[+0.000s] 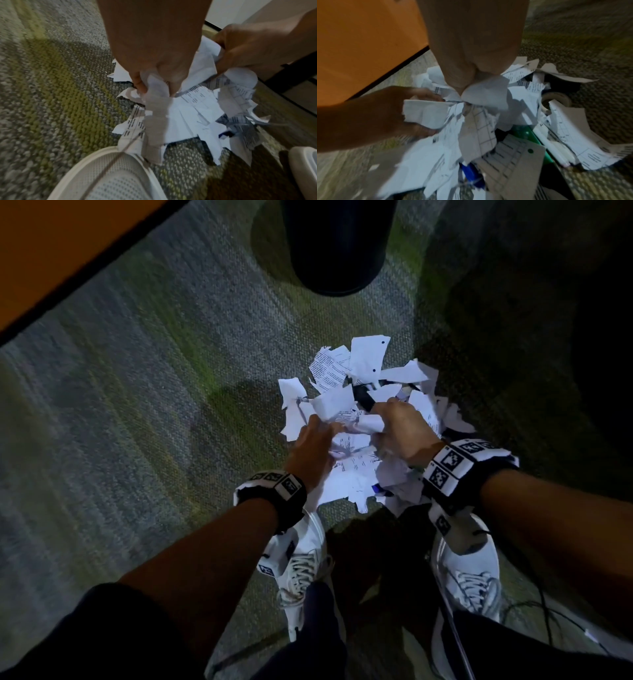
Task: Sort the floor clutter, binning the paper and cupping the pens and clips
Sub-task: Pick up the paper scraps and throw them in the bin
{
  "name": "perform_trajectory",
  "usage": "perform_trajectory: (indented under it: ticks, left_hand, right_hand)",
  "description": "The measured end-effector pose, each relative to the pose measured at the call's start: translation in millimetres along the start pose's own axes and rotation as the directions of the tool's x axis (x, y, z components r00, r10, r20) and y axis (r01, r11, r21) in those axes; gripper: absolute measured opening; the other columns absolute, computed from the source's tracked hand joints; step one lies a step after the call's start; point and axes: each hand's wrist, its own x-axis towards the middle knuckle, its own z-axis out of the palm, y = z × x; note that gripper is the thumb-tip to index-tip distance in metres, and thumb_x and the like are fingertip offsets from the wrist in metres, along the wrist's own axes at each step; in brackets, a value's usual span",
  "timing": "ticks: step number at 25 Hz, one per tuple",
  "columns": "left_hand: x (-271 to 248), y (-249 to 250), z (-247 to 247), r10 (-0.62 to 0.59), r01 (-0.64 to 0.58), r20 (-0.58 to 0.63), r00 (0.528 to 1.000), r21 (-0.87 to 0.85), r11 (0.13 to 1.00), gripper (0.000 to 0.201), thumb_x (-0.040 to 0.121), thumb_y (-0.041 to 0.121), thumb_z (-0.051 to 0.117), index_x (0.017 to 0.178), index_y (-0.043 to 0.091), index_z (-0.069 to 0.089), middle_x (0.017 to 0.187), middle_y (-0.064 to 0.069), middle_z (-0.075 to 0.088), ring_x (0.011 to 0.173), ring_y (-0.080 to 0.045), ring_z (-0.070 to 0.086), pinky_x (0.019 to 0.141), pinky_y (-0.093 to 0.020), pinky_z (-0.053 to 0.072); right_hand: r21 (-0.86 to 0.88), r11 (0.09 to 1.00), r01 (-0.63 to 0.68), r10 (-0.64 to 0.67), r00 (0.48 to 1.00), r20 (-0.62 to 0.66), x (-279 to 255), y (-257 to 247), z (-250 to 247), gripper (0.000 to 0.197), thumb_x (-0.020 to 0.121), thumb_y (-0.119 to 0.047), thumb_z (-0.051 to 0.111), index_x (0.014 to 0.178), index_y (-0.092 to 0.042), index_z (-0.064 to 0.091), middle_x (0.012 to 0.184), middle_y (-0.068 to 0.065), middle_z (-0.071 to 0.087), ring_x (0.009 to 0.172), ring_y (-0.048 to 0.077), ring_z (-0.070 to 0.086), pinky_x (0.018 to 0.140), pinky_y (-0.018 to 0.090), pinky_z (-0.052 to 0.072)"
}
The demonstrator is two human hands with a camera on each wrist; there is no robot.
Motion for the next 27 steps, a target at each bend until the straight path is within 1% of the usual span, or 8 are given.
perform_trajectory:
  ticks: [4, 8, 12, 16, 19, 22, 24, 27]
  left_hand:
    - [11.3, -3.8, -17.8, -0.141, 0.097, -0.168, 0.976, -0.246, 0.964, 0.015, 0.071, 0.01, 0.051, 0.067, 0.015, 0.065, 0.063, -0.014, 0.058, 0.055, -0.027, 0.053, 0.061, -0.033, 0.042]
    - [9.7, 2.5, -54.1, -0.167, 0.132, -0.01, 0.986, -0.567, 0.813, 0.024, 0.071, -0.018, 0.056, 0.075, 0.0, 0.073, 0.076, -0.017, 0.067, 0.073, -0.03, 0.067, 0.07, -0.033, 0.053]
    - [5.7, 13.9, -81.8, -0.141, 0.1, -0.037, 0.989, -0.535, 0.839, 0.01, 0.077, 0.002, 0.072, 0.087, 0.003, 0.075, 0.085, -0.014, 0.074, 0.08, -0.02, 0.068, 0.073, -0.026, 0.05]
    - [13.4, 21.9, -70.3, -0.074, 0.134, 0.127, 0.989, -0.569, 0.811, 0.073, 0.074, 0.017, 0.084, 0.139, 0.016, 0.049, 0.132, -0.01, 0.057, 0.102, -0.019, 0.065, 0.089, -0.027, 0.049]
    - [23.0, 31.1, -56.4, -0.035, 0.121, 0.195, 0.98, -0.45, 0.885, 0.09, 0.07, 0.027, 0.087, 0.146, 0.013, 0.039, 0.138, -0.019, 0.049, 0.123, -0.026, 0.05, 0.098, -0.033, 0.043]
    - [33.3, 36.5, -47.0, -0.122, 0.217, 0.242, 0.962, -0.416, 0.883, 0.041, 0.074, 0.026, 0.085, 0.094, 0.0, 0.06, 0.08, -0.011, 0.058, 0.072, -0.021, 0.054, 0.064, -0.027, 0.035]
    - [36.0, 31.3, -42.5, -0.093, 0.172, 0.183, 0.979, -0.488, 0.856, 0.045, 0.074, 0.023, 0.084, 0.061, 0.014, 0.042, 0.054, 0.001, 0.036, 0.05, -0.012, 0.032, 0.056, -0.027, 0.024]
    - [36.4, 15.9, -48.5, -0.072, 0.137, 0.142, 0.987, -0.524, 0.841, 0.037, 0.071, 0.034, 0.081, 0.06, 0.012, 0.052, 0.054, -0.005, 0.042, 0.051, -0.016, 0.035, 0.054, -0.028, 0.027]
  right_hand:
    - [0.225, 0.97, -0.091, 0.101, 0.994, -0.036, -3.4, 5.9, -29.4, 0.019, 0.063, -0.002, 0.077, 0.078, -0.011, 0.069, 0.084, 0.012, 0.071, 0.084, 0.031, 0.066, 0.068, 0.038, 0.052]
    - [0.319, 0.935, -0.157, 0.175, 0.984, -0.029, -16.3, 6.3, -68.2, 0.025, 0.063, -0.004, 0.084, 0.08, -0.019, 0.071, 0.075, -0.004, 0.068, 0.072, 0.01, 0.062, 0.057, 0.019, 0.043]
    - [0.375, 0.914, -0.154, 0.2, 0.976, -0.086, -24.2, 2.4, -85.0, 0.018, 0.067, -0.005, 0.083, 0.07, -0.018, 0.07, 0.058, -0.014, 0.059, 0.053, -0.007, 0.052, 0.046, 0.007, 0.036]
    - [0.443, 0.883, -0.152, 0.206, 0.976, -0.075, -20.7, -0.7, -80.6, 0.02, 0.069, -0.008, 0.083, 0.07, -0.024, 0.072, 0.068, -0.008, 0.07, 0.07, 0.008, 0.068, 0.064, 0.02, 0.053]
    - [0.531, 0.839, -0.123, 0.171, 0.984, -0.042, -17.1, -8.5, -68.0, 0.029, 0.071, -0.001, 0.083, 0.068, -0.028, 0.071, 0.067, -0.014, 0.067, 0.065, 0.005, 0.061, 0.062, 0.02, 0.049]
    - [0.594, 0.797, -0.116, 0.152, 0.988, -0.012, -14.1, -9.4, -59.5, 0.039, 0.074, 0.004, 0.079, 0.058, -0.028, 0.065, 0.053, -0.02, 0.063, 0.053, -0.006, 0.056, 0.053, 0.013, 0.043]
    - [0.619, 0.778, -0.106, 0.141, 0.99, -0.008, -14.8, -7.7, -60.7, 0.035, 0.075, 0.003, 0.079, 0.061, -0.025, 0.066, 0.053, -0.022, 0.064, 0.051, -0.007, 0.057, 0.052, 0.012, 0.043]
    - [0.665, 0.74, -0.104, 0.169, 0.985, -0.034, -19.5, -2.5, -70.7, 0.02, 0.075, -0.001, 0.081, 0.071, -0.018, 0.072, 0.059, -0.019, 0.068, 0.054, -0.003, 0.06, 0.054, 0.016, 0.046]
